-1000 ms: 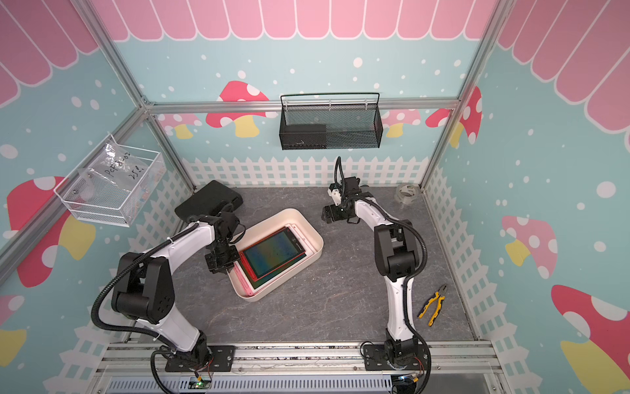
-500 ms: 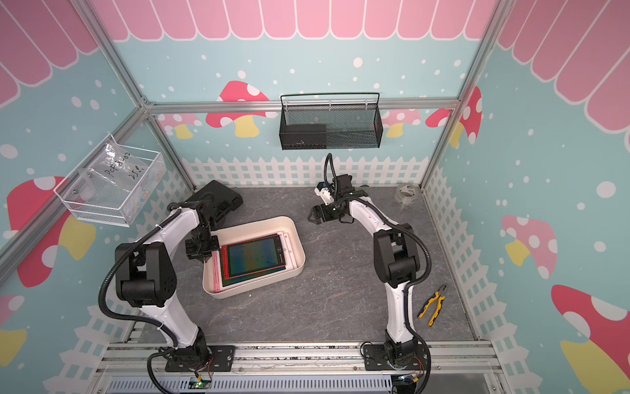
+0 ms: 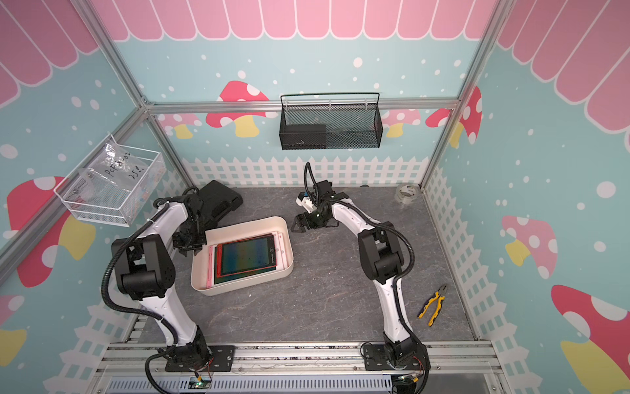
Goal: Take out the writing tablet from the storage box
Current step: Adjust the storage box at the center of the board.
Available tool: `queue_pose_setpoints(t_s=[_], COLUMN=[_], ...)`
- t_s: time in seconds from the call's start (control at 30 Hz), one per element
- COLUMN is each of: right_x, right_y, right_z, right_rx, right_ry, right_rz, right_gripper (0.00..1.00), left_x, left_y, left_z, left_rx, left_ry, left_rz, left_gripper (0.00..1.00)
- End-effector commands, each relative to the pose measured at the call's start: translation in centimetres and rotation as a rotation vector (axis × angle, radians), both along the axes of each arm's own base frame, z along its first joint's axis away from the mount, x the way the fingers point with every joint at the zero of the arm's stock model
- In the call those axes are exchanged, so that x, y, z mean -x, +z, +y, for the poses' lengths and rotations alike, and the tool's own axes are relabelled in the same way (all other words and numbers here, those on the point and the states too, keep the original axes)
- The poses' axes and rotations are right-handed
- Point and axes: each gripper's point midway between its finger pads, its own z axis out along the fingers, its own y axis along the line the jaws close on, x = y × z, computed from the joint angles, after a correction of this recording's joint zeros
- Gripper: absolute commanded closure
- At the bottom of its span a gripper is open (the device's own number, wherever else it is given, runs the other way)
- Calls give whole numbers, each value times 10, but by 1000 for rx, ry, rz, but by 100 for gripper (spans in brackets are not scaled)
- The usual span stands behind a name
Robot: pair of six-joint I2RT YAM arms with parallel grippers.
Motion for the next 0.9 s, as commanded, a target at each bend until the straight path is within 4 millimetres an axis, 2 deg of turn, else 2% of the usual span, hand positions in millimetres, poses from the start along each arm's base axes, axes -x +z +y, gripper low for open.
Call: queue_pose_setpoints(t_s=[0.0,0.2,0.3,0.37,0.43,0.5,0.57,0.73,0.87], right_x=[7,20,26,31,34,35,37,41,45], right_y=[-2,-2,-4,-9,-9,-8,-10,-11,-12], right_z=[12,25,25,24,24,27,29,33,38], right_rx=[-35,-35,-33,-24,-24,-32,-34,-43,-50], right_ry=[34,80,81,76,77,81,83,96,107], right_rz=[50,59,78,97,104,106,114,127,139], right_gripper=[12,12,13,14,14,15,15,16,16], left_x=[-6,-4,-4,-4,-5,-3,1,15,19], left_y=[16,25,37,48,50,44,34,11,1], left_z=[8,1,-20,-43,-71,-95,-110,-125,-119], left_rx=[-43,-3,111,233,394,519,567,577,535], left_ry=[-5,9,39,67,91,116,118,121,131], left_rz=[-44,-81,-159,-228,-272,-278,-266,-229,-222], left_gripper=[68,68,65,63,61,59,60,59,57])
